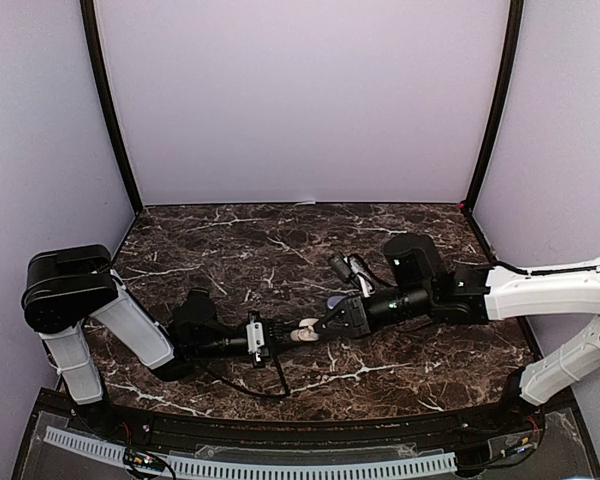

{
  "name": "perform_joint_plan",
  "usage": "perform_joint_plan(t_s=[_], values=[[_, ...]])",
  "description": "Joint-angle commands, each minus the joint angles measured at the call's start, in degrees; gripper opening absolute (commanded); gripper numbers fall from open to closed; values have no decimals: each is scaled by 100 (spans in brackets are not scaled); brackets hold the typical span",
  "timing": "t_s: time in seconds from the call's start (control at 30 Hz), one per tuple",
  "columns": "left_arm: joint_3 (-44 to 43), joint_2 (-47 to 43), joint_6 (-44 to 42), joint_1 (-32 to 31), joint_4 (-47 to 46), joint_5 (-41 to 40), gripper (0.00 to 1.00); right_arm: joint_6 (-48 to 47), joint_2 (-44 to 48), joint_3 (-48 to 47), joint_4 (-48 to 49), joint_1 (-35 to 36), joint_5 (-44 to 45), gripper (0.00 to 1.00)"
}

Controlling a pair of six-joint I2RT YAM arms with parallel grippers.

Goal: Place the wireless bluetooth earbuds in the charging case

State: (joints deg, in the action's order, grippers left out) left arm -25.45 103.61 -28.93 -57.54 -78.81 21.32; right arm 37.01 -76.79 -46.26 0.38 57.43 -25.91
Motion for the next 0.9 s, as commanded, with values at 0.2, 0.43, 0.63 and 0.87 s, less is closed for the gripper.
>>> perform_joint_plan(t_s=[0.2,0.43,0.63,0.87], values=[[-188,-276,522,32,384,377,0,-3322,966,194,113,439,959,0],[-379,-782,997,219,1774,1142,0,-5655,1512,238,-184,507,808,0],[-698,-1076,1192,287,3000,1709,0,-7318,827,-397,-1264,1089,1426,0],[-834,-1261,1143,287,3609,1544,0,-7928,349,-686,-1404,1499,2386,0]])
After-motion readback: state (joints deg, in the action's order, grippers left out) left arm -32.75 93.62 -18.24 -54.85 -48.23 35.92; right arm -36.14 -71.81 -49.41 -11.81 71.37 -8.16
